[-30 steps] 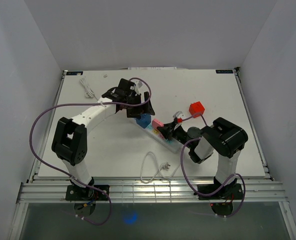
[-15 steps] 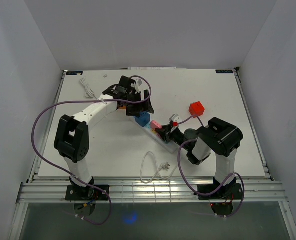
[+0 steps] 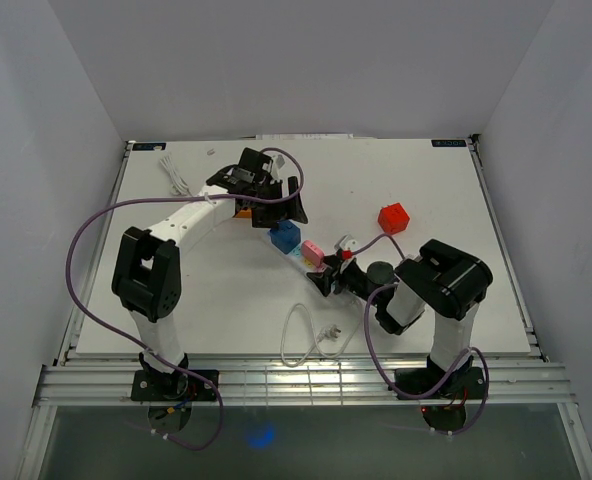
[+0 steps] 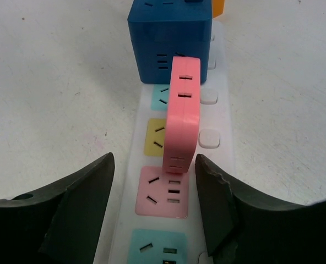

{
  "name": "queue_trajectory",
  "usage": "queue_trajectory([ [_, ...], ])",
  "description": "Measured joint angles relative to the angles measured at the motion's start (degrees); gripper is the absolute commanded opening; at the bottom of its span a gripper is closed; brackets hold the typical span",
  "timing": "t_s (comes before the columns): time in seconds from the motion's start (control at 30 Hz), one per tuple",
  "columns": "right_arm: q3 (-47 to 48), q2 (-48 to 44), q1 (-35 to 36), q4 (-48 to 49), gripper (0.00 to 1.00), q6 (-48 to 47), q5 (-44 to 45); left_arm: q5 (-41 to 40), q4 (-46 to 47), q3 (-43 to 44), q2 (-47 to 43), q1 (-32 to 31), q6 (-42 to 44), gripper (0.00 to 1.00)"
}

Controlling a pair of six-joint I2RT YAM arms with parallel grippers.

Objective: Insert the plug

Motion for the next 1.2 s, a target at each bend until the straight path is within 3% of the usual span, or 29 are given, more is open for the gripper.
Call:
queue_trajectory([
  [0.23, -0.68, -5.97, 0.0, -7.17, 0.69, 0.26, 0.7, -0.7, -0.46, 0.39, 0.15, 0.55, 0.42, 0.97],
  [0.53, 1.92, -23.17, -0.11, -17.99, 0.99, 0.39, 4.39, -2.62, -0.61, 2.27, 2.99, 1.99, 0.37, 0.97],
  [0.63, 3.32, -29.53, -0.46, -23.08, 0.95, -0.04, 6.73, -3.56, -0.9, 2.27, 3.41, 2.45, 0.22, 0.97],
  [0.87, 12.28, -37.62, -1.55, -48.59, 0.89, 1.38, 16.48, -5.35, -1.9, 2.6, 0.52, 2.69, 0.28, 0.98],
  [1.07, 22.34, -39.43, -5.51, -71.08, 0.89, 6.67, 25.68, -4.83, -2.21, 0.81, -6.27, 2.69, 1.14, 0.98],
  [1.2, 27.5, -38.53, -11.26, -82.51, 0.89, 8.5, 25.68, -4.46, -2.25, -2.78, -10.25, 2.67, 2.1, 0.98],
])
